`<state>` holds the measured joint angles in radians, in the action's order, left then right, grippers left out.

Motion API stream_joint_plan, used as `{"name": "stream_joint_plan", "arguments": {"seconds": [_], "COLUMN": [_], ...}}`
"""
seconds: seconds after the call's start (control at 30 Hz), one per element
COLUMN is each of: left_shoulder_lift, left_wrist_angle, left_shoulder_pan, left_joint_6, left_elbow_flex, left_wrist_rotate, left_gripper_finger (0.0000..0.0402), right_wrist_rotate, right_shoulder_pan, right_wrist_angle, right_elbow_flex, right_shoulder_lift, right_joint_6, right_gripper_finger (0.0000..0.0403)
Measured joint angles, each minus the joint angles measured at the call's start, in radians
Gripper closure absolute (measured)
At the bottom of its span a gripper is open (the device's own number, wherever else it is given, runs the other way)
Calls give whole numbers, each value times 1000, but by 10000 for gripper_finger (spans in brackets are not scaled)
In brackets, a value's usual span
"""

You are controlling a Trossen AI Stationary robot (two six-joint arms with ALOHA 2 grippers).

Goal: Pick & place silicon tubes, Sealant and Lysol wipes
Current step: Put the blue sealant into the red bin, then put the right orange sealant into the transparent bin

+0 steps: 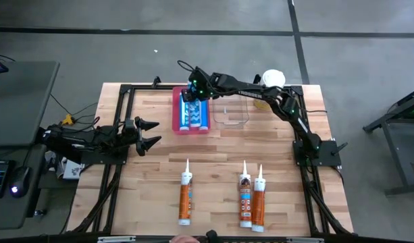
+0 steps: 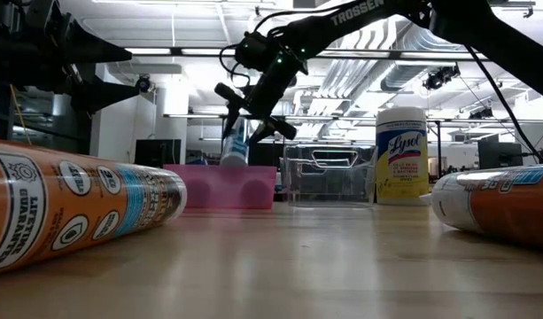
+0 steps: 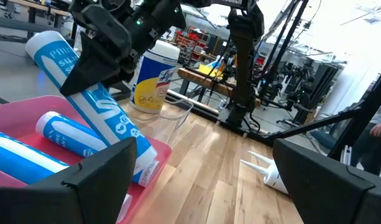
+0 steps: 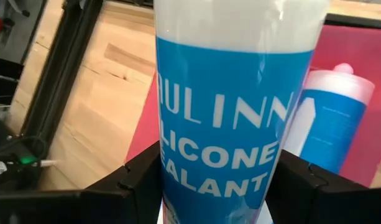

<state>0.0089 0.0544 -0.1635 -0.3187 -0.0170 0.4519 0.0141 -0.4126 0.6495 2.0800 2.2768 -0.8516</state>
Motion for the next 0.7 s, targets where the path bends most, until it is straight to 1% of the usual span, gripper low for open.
{"name": "stream_joint_plan", "arguments": {"seconds": [0.07, 0.23, 0.3, 0.7], "left_shoulder_lift": [0, 0, 0, 0], "left_wrist_angle": [0, 0, 0, 0], "left_shoulder_pan": [0, 0, 0, 0], "left_joint_6": [0, 0, 0, 0], "left_elbow_flex": [0, 0, 0, 0], "left_wrist_rotate": [0, 0, 1, 2], "left_gripper_finger": [32, 32, 32, 32], "right_wrist_rotate": [-8, -20, -15, -21], "right_shoulder_pan": [1, 2, 3, 28], "right_wrist_angle": [-3, -5, -10, -14], "right_elbow_flex": [0, 0, 0, 0], "right_shoulder_lift": [0, 0, 0, -7], "right_joint_6": [0, -1, -2, -4], "right_gripper_finger": [191, 129, 117, 109]}}
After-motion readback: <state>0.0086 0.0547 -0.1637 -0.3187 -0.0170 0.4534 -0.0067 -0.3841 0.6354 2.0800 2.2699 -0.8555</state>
